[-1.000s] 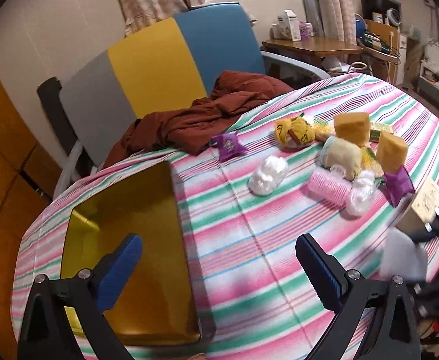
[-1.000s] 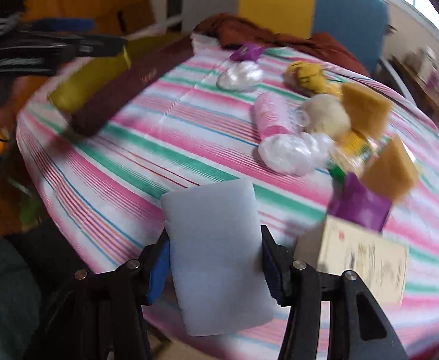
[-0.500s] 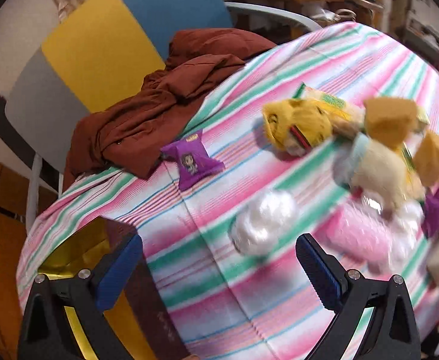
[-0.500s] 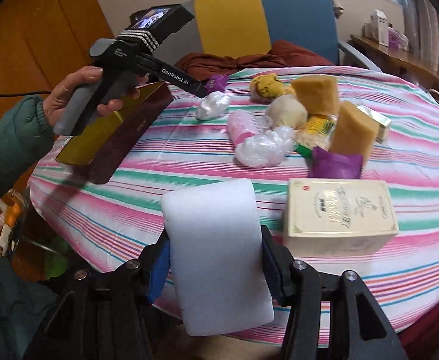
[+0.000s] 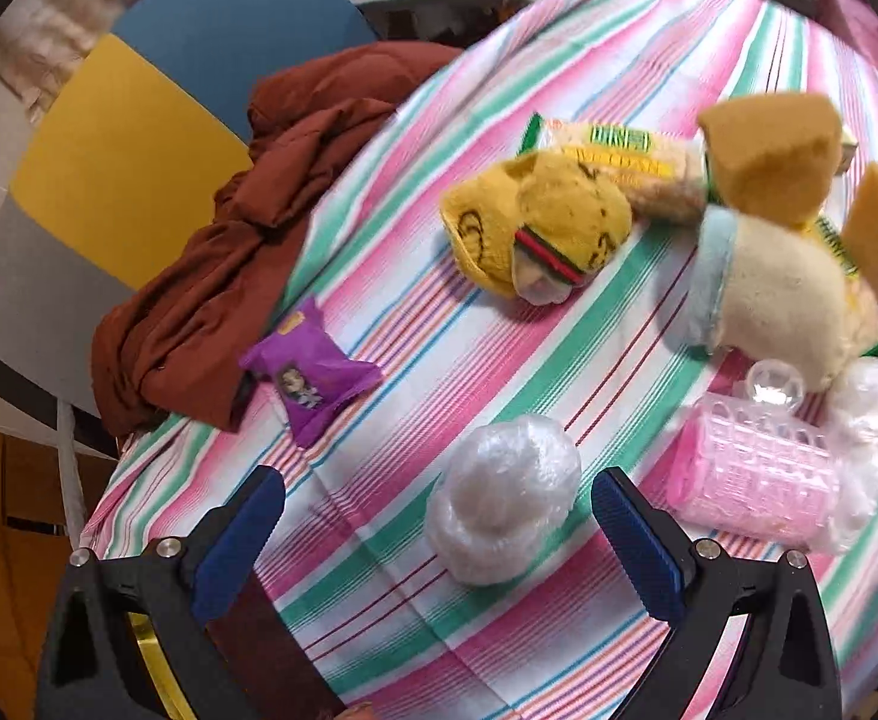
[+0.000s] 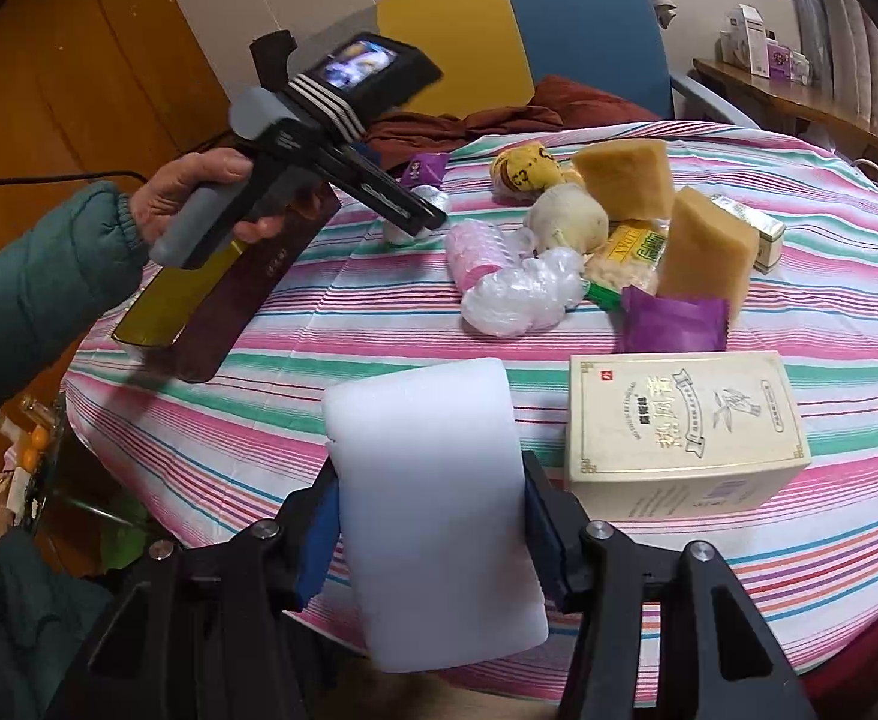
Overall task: Organize objects
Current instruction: 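Grasp the white cotton ball with the left gripper while the right gripper holds the sponge, then carry the cotton ball over the gold tray and open the left gripper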
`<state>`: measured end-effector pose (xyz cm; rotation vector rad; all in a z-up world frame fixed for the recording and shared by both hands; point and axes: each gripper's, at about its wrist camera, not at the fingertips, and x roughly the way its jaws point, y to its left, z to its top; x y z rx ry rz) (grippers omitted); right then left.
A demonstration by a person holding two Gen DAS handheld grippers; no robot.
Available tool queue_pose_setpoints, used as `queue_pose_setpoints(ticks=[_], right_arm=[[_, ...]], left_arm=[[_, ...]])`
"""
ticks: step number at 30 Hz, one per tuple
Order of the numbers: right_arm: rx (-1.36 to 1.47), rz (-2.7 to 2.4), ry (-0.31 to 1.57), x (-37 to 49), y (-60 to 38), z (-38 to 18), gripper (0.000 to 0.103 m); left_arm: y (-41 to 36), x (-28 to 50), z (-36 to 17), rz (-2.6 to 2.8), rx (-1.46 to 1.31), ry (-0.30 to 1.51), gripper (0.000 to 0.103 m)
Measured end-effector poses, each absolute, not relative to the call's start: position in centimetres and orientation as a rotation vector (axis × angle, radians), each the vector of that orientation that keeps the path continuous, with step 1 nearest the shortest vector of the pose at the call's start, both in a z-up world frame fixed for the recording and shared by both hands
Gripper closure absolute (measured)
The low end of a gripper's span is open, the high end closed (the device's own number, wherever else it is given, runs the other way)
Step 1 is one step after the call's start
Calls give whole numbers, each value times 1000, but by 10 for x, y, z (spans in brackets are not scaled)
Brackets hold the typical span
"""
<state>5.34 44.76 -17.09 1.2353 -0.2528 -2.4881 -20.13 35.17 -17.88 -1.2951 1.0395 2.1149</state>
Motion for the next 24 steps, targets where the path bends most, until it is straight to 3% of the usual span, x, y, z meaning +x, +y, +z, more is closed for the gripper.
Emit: queue_pose_setpoints(ticks=[5, 7, 8, 10, 11, 17, 24], right_arm=[[1225, -2499, -264, 55, 449, -167, 48], [1222, -2500, -276, 55, 449, -167, 48], [1219, -2502, -284, 56, 449, -167, 48], [1210, -2506, -288, 56, 447, -166, 48], [1207, -2508, -292, 56, 446, -165, 48], [1186, -2523, -291, 59, 440, -156, 48], [1148, -2532, -264, 68, 428, -141, 48]], left_arm=[[353, -206, -197, 2092, -1306, 1087, 0], [350, -208, -194, 2111, -1300, 1049, 5], [347, -210, -193, 2111, -1315, 1026, 15], [343, -215, -191, 2102, -1360, 944, 44], [342, -218, -190, 2108, -1395, 910, 70], [341, -204, -188, 2170, -1354, 1019, 71], [284, -163, -112, 2390, -1219, 850, 70]])
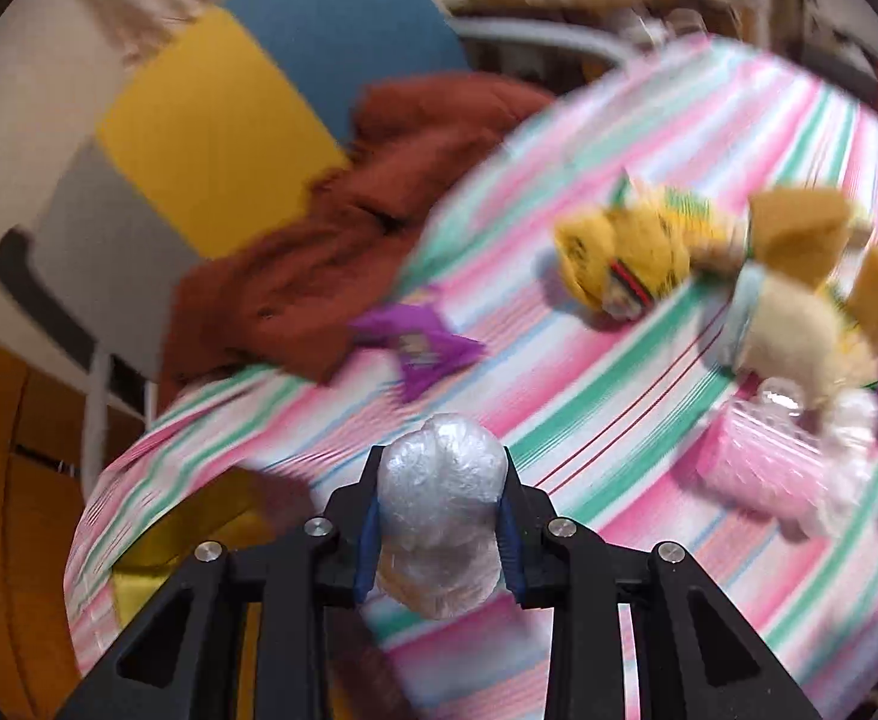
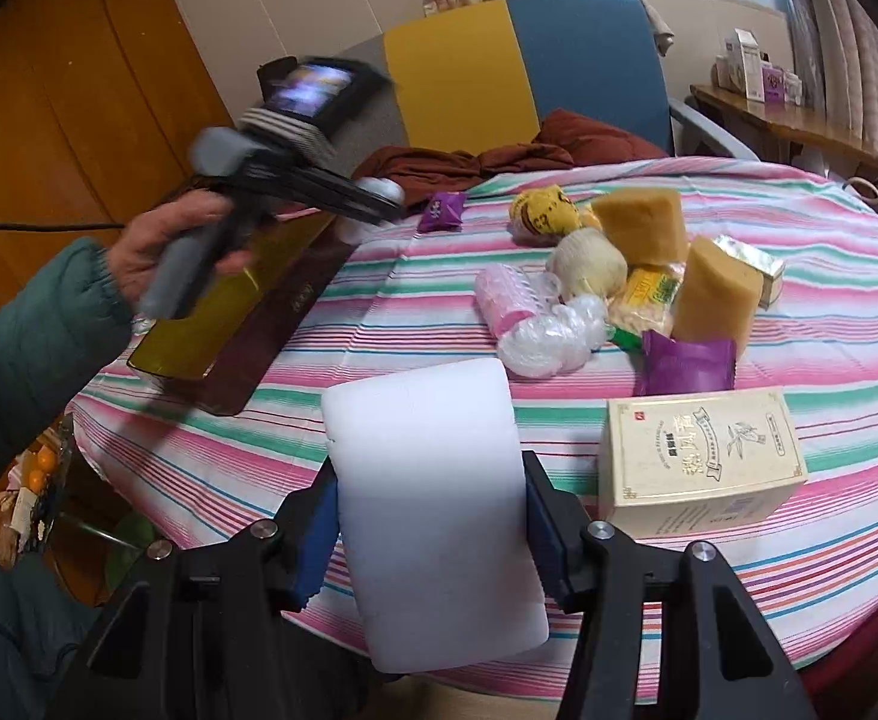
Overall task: Organize objects
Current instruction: 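Carry the cotton ball over the gold tray and open the left gripper, then lower the white sponge into the gold tray and open the right gripper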
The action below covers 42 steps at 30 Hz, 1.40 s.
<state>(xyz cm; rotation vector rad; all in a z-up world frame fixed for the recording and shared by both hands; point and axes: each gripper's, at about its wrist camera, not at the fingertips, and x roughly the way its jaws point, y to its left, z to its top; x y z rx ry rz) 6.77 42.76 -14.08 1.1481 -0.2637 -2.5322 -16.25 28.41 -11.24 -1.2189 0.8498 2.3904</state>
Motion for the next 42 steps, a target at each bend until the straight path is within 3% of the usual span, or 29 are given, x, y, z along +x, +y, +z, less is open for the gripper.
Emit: queue_pose_setpoints(ticks=[6, 15, 25, 31, 32, 35, 38, 40, 42], right_arm=[[1113, -2494, -210, 66, 392, -129, 48], [1059, -2410, -88, 40, 302, -108, 48], [1039, -2364, 46, -29, 197, -97, 47], [1088, -2322, 57, -71, 157, -111, 47], [1103, -2328, 61, -78, 152, -115, 46], [1147, -2303, 100, -92, 138, -131, 41], [1160, -2316, 82, -96, 135, -141, 41], [1161, -2308, 33, -98, 137, -144, 29], [1171, -2312, -24, -101, 142, -147, 27]], left_arm=[[175, -129, -63, 2605, -1177, 721, 70], [44, -97, -88, 2780, -1327, 641, 70], [-2, -116, -118, 2790, -1486, 504, 69], [-10, -128, -135, 2770, -1557, 537, 63], [-10, -129, -137, 2773, -1559, 548, 55], [-14, -133, -139, 2804, -1556, 552, 11], [-17, -132, -138, 2827, -1526, 542, 7], [-17, -132, -138, 2823, -1536, 563, 7], [-17, -133, -141, 2821, -1545, 579, 3]])
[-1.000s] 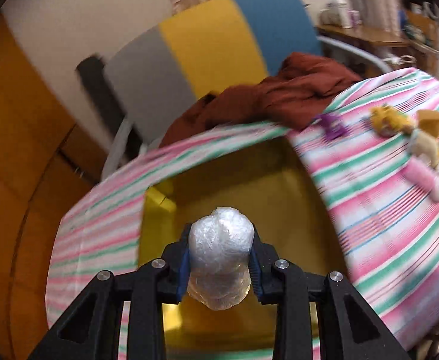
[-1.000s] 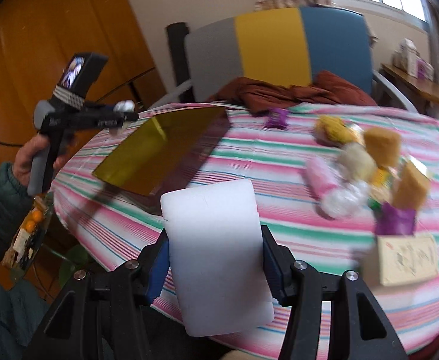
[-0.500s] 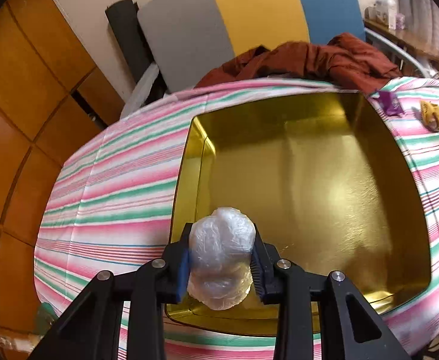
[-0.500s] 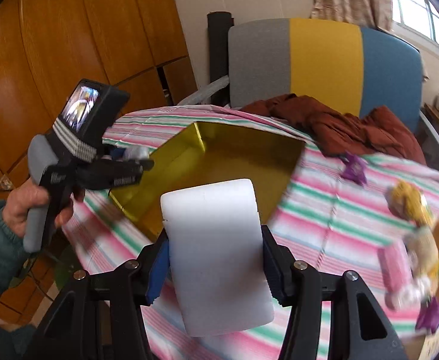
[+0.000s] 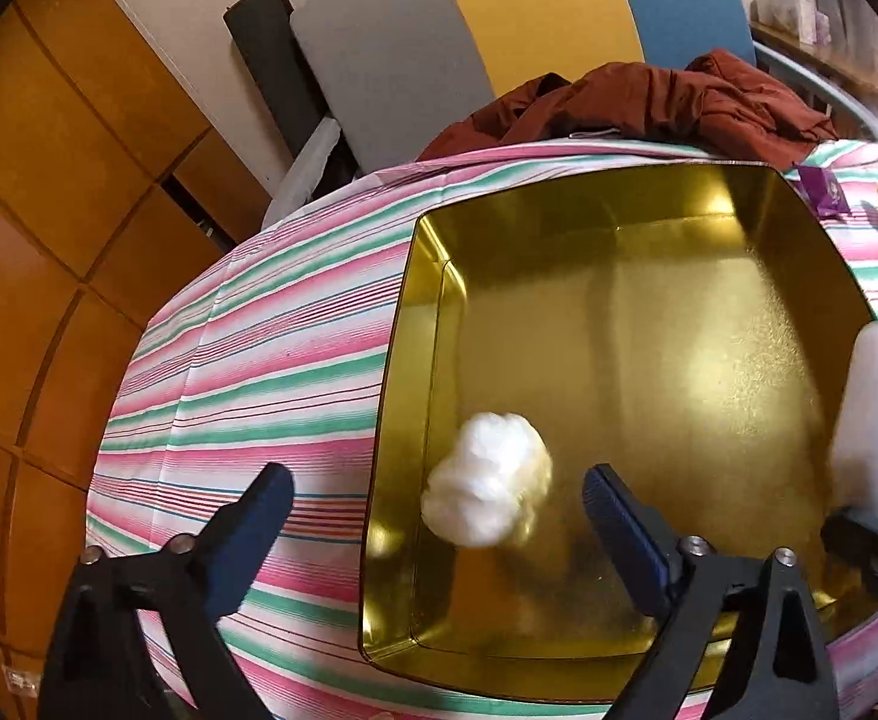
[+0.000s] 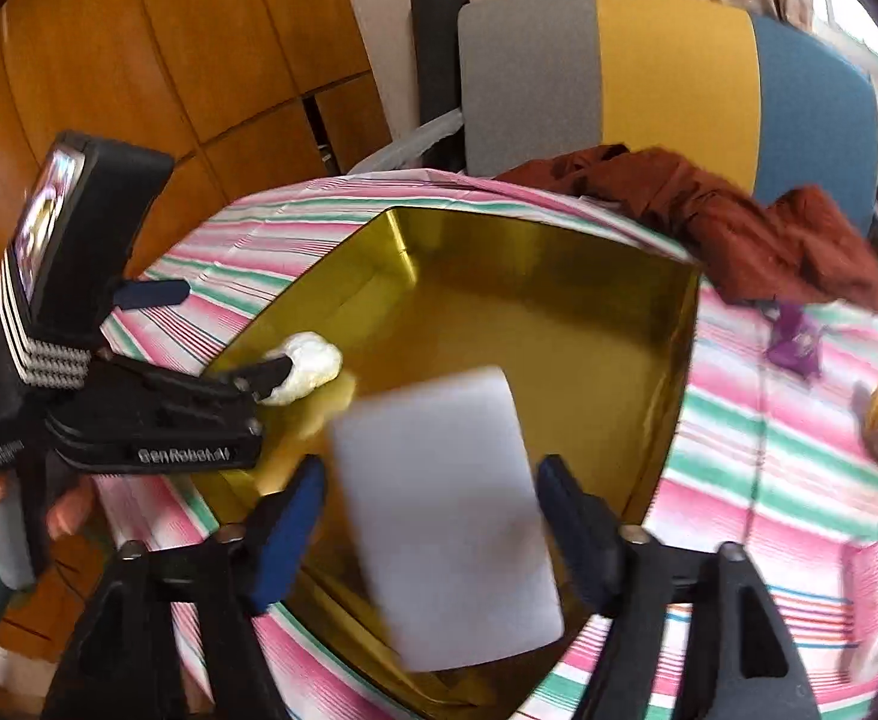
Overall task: Organize objects
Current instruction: 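Lower the white sponge into the gold tray and open the right gripper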
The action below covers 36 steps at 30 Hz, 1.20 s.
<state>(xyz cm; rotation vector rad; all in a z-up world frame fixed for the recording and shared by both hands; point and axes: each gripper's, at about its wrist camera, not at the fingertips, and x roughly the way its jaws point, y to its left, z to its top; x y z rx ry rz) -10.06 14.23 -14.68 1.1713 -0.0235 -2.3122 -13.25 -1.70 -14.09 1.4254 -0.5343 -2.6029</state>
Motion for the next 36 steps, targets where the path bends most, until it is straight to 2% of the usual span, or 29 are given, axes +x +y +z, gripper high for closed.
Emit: queue_pose_setpoints(ticks=[6, 9, 15, 18, 24, 25, 27, 28, 30, 31, 32, 36], right_arm=[[1110, -2394, 9, -88, 150, -133, 24], [1070, -2439, -69, -70, 173, -123, 24], [1111, -2713, -4, -8, 242, -127, 24], [1191, -2837, -162, 25, 310, -135, 24], [1414, -3045, -306, 82, 442, -144, 24], [1420, -3039, -287, 88, 455, -143, 24], [1405, -3080, -122, 93, 467, -138, 24], [1445, -3060, -112, 92, 475, -139, 24], [1527, -2974, -357, 90, 502, -145, 24], [1470, -2949, -518, 92, 514, -146, 24], [1432, -2937, -575, 95, 523, -145, 24], [1586, -3036, -300, 77, 531, -144, 24]], left_arm=[[-18, -131, -139, -2590, 1438, -502, 3], [-16, -126, -132, -2592, 1400, -506, 3], [-1, -107, -109, -2668, 1331, -485, 2], [18, -97, -105, -2721, 1355, -493, 2], [62, -80, -107, -2794, 1405, -558, 2], [68, -78, -107, -2806, 1414, -562, 2], [82, -75, -108, -2823, 1431, -583, 2], [88, -75, -108, -2827, 1433, -594, 2], [98, -74, -107, -2838, 1435, -602, 2], [103, -74, -107, -2840, 1440, -610, 2], [108, -72, -106, -2846, 1437, -619, 2], [123, -64, -107, -2859, 1464, -659, 2]])
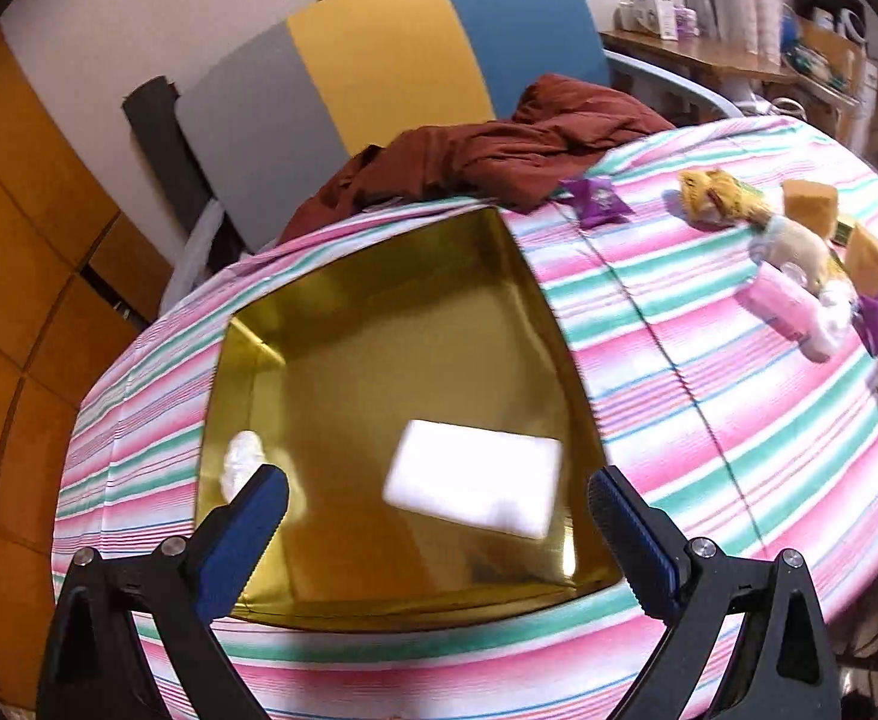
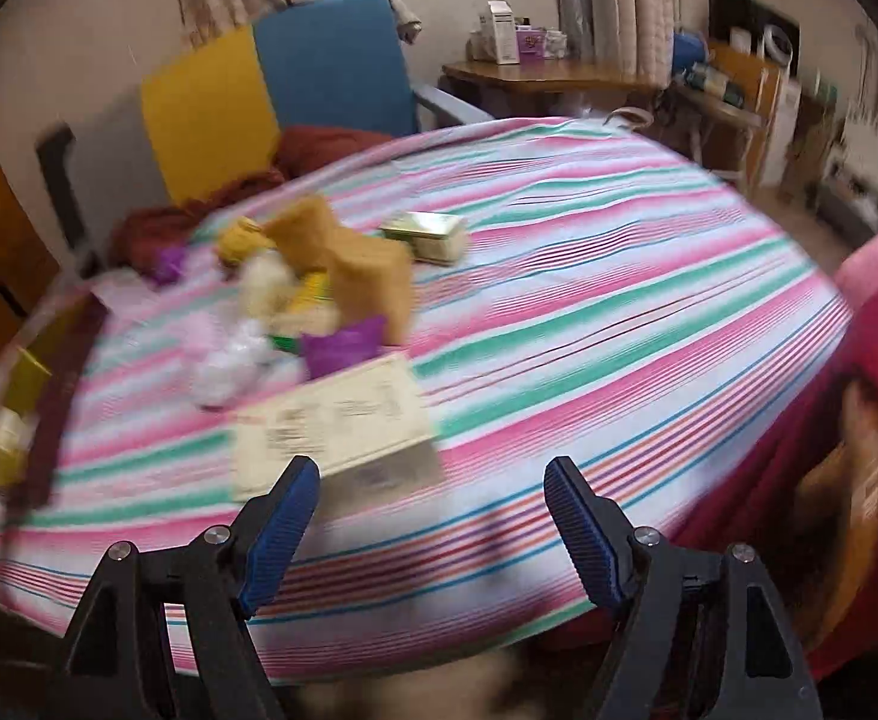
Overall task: Organize objects
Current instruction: 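Lower the white sponge into the gold tray and open the right gripper, then grasp the cream medicine box with the right gripper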
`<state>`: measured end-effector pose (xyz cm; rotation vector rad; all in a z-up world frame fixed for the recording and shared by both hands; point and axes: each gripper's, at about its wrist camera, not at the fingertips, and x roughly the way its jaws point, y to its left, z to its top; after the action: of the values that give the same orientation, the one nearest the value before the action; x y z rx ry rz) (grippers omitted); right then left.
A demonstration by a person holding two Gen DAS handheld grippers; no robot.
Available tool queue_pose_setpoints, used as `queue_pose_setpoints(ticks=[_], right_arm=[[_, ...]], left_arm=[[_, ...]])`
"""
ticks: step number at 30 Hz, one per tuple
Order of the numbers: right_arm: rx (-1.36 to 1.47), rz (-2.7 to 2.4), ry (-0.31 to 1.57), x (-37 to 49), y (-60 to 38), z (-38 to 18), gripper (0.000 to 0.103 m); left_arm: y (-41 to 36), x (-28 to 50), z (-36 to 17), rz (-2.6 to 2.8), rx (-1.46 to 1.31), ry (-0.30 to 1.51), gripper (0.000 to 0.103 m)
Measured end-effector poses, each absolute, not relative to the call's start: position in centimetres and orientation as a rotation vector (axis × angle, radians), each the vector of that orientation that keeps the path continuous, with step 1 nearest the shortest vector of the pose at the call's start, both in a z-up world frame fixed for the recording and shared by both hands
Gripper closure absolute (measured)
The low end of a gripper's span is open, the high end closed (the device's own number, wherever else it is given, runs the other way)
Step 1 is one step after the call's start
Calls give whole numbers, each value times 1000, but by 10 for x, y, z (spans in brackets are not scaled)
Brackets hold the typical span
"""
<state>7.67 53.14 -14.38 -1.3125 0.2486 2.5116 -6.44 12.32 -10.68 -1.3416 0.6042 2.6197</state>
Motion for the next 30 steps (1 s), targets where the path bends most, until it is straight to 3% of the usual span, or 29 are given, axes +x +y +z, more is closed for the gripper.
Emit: queue_pose_setpoints(ticks=[5, 11, 15, 18, 27, 30], right_arm=[[-1258, 2379, -146, 66, 521, -150, 24], [-1289, 2265, -359, 47, 527, -176, 25], [-1300, 2312, -281, 55, 521, -180, 25], [-1334, 2384, -99, 52, 523, -183, 24], [-1172, 2441, -85, 23, 497, -157, 24], [-1286, 2558, 93, 29, 515, -163, 24]], left_arm=[[151, -51, -118, 2555, -1332, 687, 2], [170, -42, -128, 2513, -1324, 754, 2], [172, -43, -129, 2510, -1331, 753, 2], [174, -46, -130, 2504, -1341, 737, 2], [181, -45, -134, 2495, -1341, 770, 2], [184, -48, -134, 2479, -1333, 763, 2]])
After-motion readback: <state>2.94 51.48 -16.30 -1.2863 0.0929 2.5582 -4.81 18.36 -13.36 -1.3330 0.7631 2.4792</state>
